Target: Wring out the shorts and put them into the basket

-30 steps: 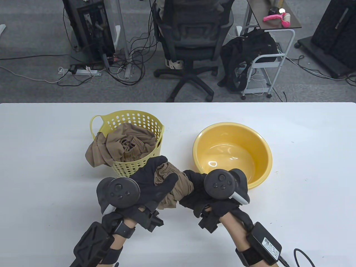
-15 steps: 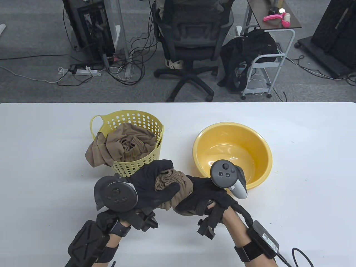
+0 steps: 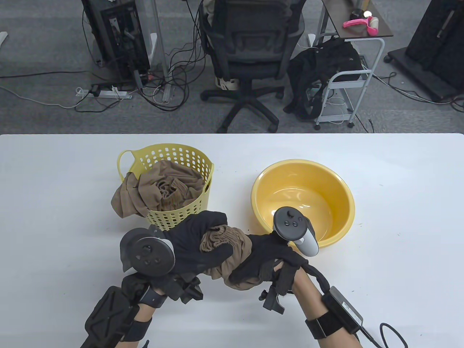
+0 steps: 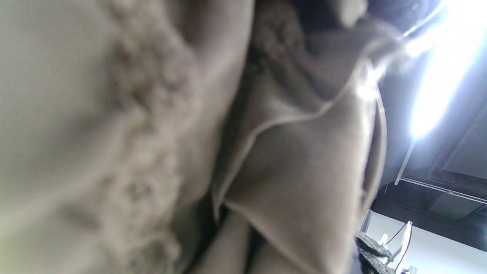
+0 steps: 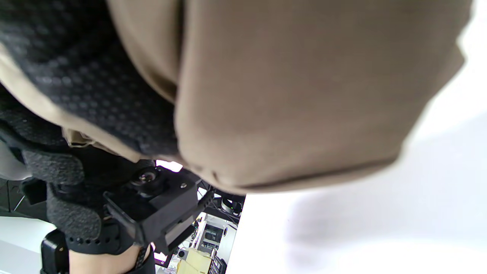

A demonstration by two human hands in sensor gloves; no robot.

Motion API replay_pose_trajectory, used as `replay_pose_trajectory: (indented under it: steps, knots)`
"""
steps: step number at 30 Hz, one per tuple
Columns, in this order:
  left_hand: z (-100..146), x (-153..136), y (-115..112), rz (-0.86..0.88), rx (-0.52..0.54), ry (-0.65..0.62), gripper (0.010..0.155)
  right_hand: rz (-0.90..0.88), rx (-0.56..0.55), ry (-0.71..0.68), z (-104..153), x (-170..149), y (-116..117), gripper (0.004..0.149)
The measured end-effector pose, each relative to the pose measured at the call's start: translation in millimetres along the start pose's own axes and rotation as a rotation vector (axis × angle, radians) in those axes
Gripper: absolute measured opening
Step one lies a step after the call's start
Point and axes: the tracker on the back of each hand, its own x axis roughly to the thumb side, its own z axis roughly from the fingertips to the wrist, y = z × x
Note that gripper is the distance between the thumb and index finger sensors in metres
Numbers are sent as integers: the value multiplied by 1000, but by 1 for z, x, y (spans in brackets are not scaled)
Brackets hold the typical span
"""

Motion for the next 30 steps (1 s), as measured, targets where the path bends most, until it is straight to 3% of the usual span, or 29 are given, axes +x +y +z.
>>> replay_pose_trajectory:
  steps: [21, 30]
  knots:
    - [1, 2, 3, -72, -25, 15, 64, 129, -95, 9, 18, 3, -6, 80]
    - [0, 3, 6, -171, -52, 31, 61, 315, -198, -3, 29, 10, -11, 82]
